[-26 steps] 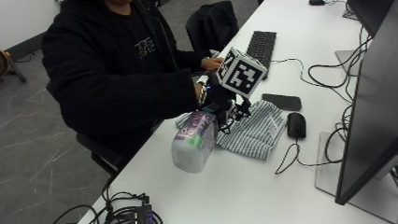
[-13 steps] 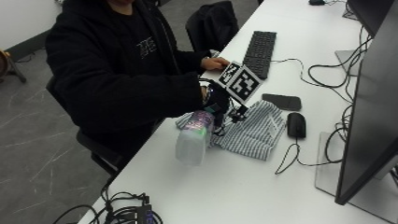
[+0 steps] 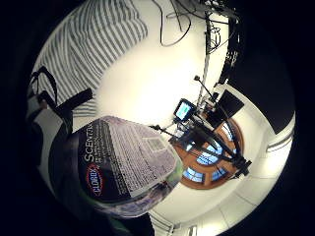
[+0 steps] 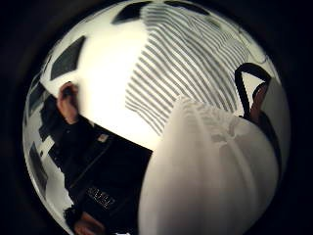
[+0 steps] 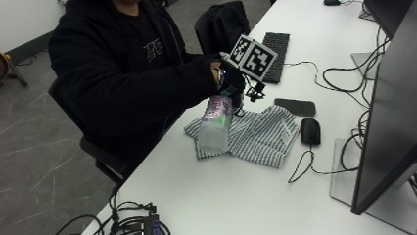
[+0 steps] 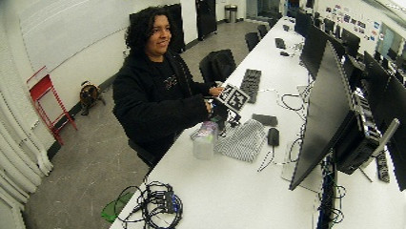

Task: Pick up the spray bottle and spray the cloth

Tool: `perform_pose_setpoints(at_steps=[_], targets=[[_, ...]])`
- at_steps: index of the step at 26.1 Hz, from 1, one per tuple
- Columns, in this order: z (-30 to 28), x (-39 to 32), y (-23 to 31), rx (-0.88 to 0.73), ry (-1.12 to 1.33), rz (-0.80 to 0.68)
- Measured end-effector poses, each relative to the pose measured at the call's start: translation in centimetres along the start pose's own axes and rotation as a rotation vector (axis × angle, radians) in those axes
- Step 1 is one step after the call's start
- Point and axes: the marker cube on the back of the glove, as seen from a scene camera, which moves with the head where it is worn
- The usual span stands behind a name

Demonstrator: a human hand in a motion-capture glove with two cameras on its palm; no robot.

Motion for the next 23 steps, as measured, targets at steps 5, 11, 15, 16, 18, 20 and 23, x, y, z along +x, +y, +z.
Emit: perform_pose_setpoints(at_steps=[5, 11, 15, 16, 18, 20, 23], targets=[[-4.6, -1.0, -0.5, 0.173, -0.173, -0.108], [-8.5, -3.4, -2.6, 0.341, -0.361, -0.267], [-10.7, -5.1, -4.3, 0.496, -0.528, -0.356], [-11.2, -5.6, -4.7, 0.534, -0.571, -0.375], [-11.9, -6.5, -5.5, 0.608, -0.664, -0.411], [-12.3, -7.4, -6.2, 0.677, -0.77, -0.445], [-12.3, -8.4, -7.0, 0.756, -0.951, -0.491]])
